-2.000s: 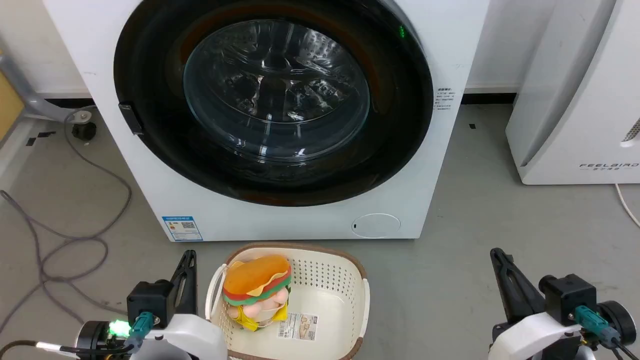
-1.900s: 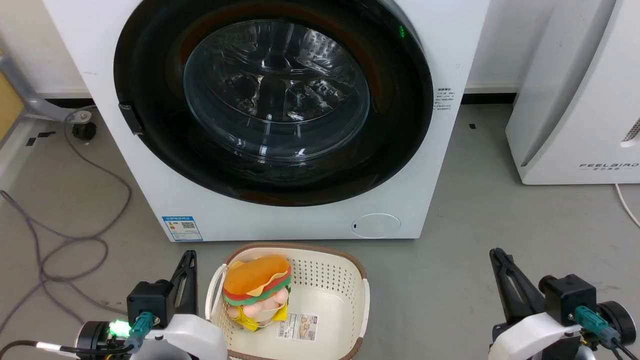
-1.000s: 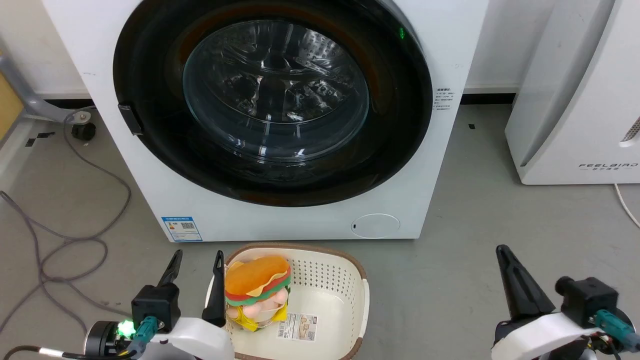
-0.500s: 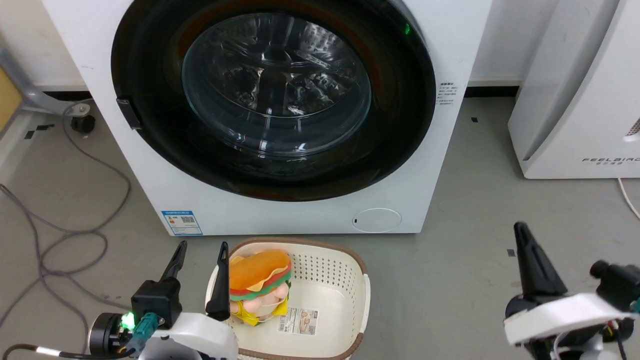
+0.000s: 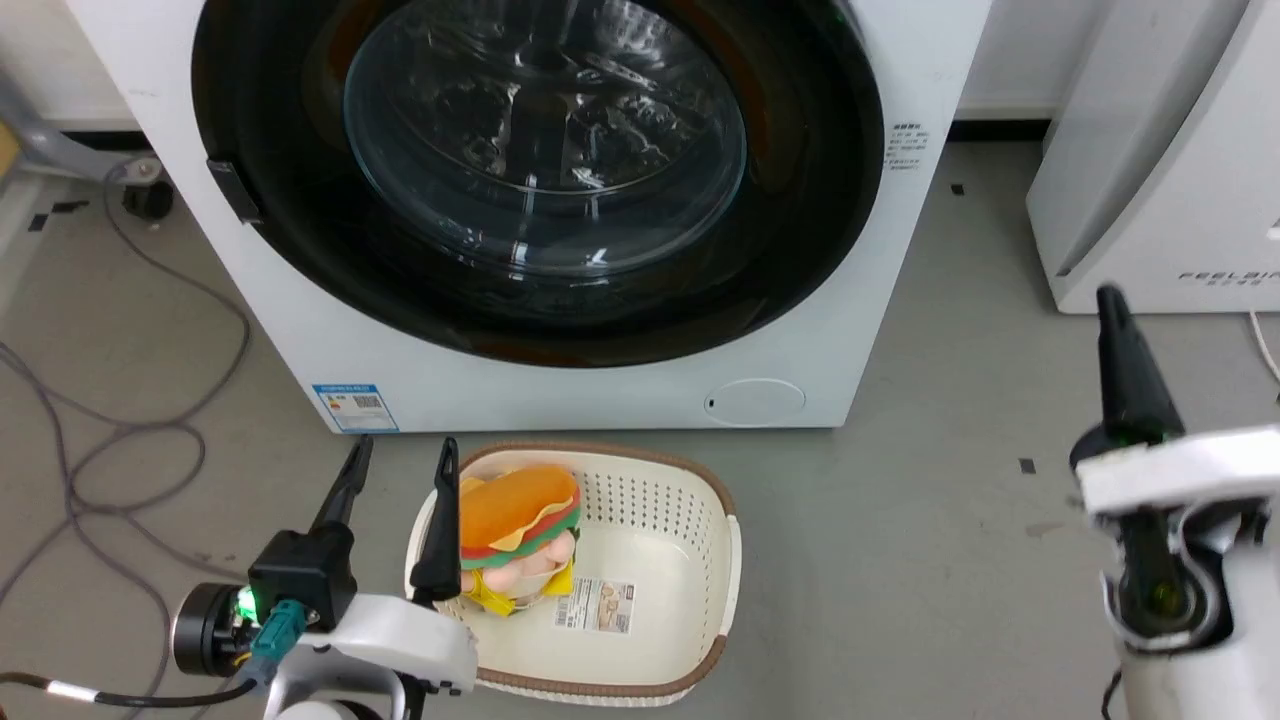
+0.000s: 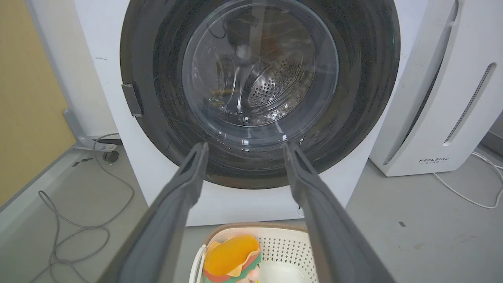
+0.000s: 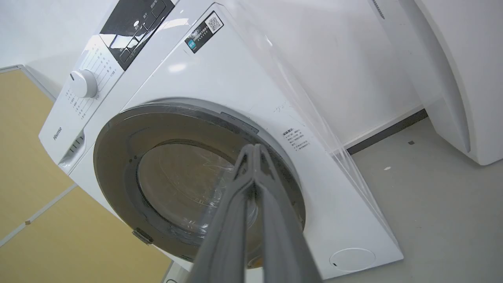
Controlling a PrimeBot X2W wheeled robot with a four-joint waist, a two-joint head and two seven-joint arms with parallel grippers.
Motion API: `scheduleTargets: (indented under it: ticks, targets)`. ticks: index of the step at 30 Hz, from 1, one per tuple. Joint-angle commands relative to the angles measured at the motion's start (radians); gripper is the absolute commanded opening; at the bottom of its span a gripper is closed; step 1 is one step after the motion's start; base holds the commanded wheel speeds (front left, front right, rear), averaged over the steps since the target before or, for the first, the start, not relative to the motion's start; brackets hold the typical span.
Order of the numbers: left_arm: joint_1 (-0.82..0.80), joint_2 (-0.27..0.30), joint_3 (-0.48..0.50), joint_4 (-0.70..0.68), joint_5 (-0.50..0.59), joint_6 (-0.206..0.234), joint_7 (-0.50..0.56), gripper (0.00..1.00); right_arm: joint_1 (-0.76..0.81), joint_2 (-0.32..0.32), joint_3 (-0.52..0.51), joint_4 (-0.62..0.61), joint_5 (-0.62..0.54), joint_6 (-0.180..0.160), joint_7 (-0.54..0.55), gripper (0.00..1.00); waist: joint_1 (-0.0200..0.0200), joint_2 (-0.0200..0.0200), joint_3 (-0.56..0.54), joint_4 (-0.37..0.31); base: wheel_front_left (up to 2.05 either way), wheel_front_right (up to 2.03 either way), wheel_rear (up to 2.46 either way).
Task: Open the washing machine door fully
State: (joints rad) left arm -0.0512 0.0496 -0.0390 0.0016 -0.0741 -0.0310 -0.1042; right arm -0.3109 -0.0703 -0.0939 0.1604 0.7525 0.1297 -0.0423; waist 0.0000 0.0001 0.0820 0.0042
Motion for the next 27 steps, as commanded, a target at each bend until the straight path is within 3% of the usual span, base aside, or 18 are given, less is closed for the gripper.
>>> scheduleTargets:
  ticks: [1, 7, 16, 27]
  targets:
    - [-0.02, 0.0, 0.001, -0.007, -0.008, -0.005, -0.01, 1.0, -0.04, -0.01, -0.005, 0.015, 0.037, 0.001, 0.001, 0.0, 0.0, -0.0001, 0.009, -0.001, 0.0, 0.0, 0.0]
    - [-0.054, 0.0, -0.004, -0.023, -0.013, -0.017, -0.024, 1.0, -0.219, -0.042, -0.015, 0.141, 0.204, 0.001, 0.008, 0.0, 0.0, -0.0001, 0.053, 0.005, 0.0, 0.0, 0.0]
    - [-0.094, 0.0, -0.013, -0.048, -0.022, -0.031, -0.041, 1.0, -0.435, -0.096, 0.002, 0.292, 0.36, 0.001, 0.005, 0.0, 0.0, -0.0001, 0.106, 0.024, 0.0, 0.0, 0.0]
    - [-0.145, 0.0, -0.026, -0.073, -0.044, -0.047, -0.064, 1.0, -0.741, -0.154, 0.121, 0.534, 0.496, 0.001, 0.079, 0.0, 0.0, -0.0001, 0.178, 0.055, 0.0, 0.0, 0.0]
